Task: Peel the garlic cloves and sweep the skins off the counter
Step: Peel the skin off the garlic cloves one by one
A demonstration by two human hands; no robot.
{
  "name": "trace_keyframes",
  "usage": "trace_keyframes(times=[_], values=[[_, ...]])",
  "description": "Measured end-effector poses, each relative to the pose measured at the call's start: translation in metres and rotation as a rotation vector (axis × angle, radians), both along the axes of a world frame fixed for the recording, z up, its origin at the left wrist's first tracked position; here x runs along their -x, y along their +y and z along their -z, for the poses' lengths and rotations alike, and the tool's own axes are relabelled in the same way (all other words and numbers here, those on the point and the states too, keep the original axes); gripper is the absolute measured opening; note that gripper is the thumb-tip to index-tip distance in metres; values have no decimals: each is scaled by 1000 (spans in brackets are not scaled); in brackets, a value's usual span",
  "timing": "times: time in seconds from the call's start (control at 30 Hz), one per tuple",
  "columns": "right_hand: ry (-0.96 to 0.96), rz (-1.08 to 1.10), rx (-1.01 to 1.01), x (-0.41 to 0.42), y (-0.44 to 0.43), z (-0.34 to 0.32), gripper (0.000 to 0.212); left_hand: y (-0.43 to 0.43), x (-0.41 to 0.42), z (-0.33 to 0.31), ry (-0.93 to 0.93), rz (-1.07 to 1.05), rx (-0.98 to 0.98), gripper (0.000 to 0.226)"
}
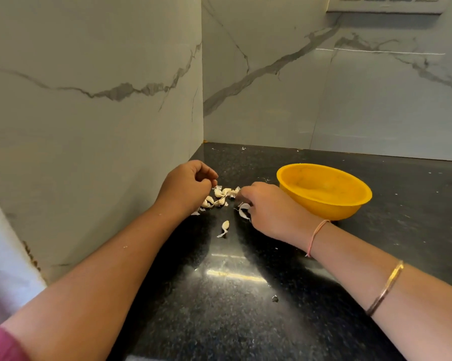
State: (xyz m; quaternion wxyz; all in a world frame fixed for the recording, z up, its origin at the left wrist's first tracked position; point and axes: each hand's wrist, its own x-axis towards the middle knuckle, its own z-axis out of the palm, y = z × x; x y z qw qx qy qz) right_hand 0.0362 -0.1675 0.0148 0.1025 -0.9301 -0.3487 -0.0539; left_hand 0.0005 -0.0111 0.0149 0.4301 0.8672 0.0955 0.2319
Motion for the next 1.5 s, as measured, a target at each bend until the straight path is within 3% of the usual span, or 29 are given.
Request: trace_keyframes(times=[0.27, 0.4, 0.5, 0.67, 0.77, 0.93, 1.1, 1.2, 1.37, 1.5], values=[[9, -27, -246, -6, 4, 9, 32, 8, -4, 0, 7, -97, -96, 26], [44, -43, -261, -5, 3, 9, 44, 10, -2, 1, 210, 2, -203, 13], [105, -94, -159, -4, 4, 10, 46, 7, 0, 3, 351, 82, -303, 12], [66, -56, -258, -1, 4, 5, 39, 11, -2, 3, 318, -8, -305, 9], [64, -72, -285, -1, 4, 6, 45, 13, -6, 5, 253, -84, -251, 16], [89, -145, -105, -3, 6, 11, 47, 16, -8, 7, 202, -132, -228, 23], [5, -73, -262, -3, 3, 7, 36, 19, -6, 3, 145, -192, -208, 31], [-13, -120, -282, -2, 2, 7, 38, 19, -6, 1, 116, -210, -200, 31], [-16, -142, -137, -2, 6, 11, 33, 19, -5, -1, 101, -194, -217, 33], [-20, -102, -232, -3, 3, 9, 33, 14, -2, -2, 90, -176, -230, 25]])
